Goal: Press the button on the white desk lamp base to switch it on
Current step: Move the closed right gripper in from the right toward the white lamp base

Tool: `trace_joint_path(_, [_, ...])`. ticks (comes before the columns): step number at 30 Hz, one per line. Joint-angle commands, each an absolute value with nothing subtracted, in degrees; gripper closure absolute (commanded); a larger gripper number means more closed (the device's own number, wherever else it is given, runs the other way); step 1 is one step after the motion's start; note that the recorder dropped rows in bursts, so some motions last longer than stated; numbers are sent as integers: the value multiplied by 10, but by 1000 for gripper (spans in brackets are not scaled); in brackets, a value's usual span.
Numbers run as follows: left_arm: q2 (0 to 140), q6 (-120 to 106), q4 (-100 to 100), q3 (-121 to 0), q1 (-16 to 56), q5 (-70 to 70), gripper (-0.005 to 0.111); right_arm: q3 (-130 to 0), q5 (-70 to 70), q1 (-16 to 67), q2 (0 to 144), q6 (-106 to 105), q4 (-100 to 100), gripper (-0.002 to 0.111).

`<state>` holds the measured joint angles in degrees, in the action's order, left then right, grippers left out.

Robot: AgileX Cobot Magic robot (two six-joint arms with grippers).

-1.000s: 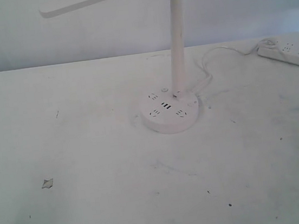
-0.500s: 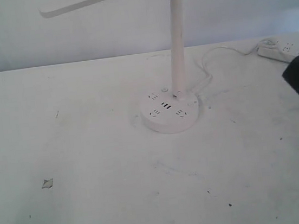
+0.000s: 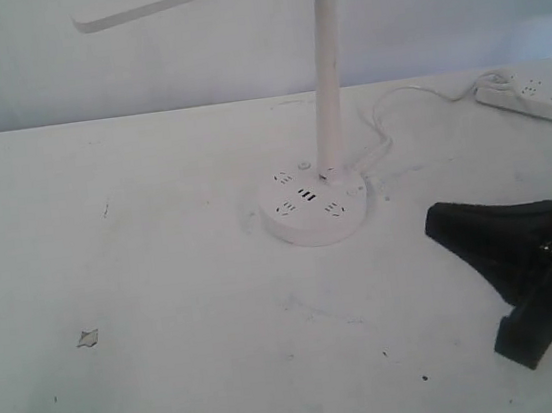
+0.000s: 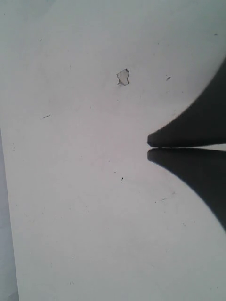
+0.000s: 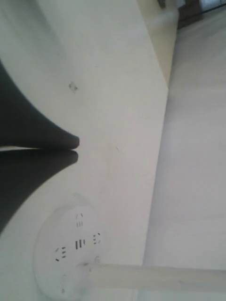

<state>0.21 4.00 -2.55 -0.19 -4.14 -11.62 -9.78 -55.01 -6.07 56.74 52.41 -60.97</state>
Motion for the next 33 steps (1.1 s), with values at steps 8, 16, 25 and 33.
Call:
trace_joint_path(8, [0,41,-22,0,-38,-116,107,-108,-527,69,729,334,-413,108])
trace_joint_path(16, [0,41,-22,0,-38,-116,107,-172,-474,137,840,331,-393,108])
trace_joint_path(25, [0,41,-22,0,-38,-116,107,-196,-472,166,921,331,-355,108])
trace_joint_path(33, [0,41,-22,0,-38,-116,107,-198,-474,166,928,331,-203,108])
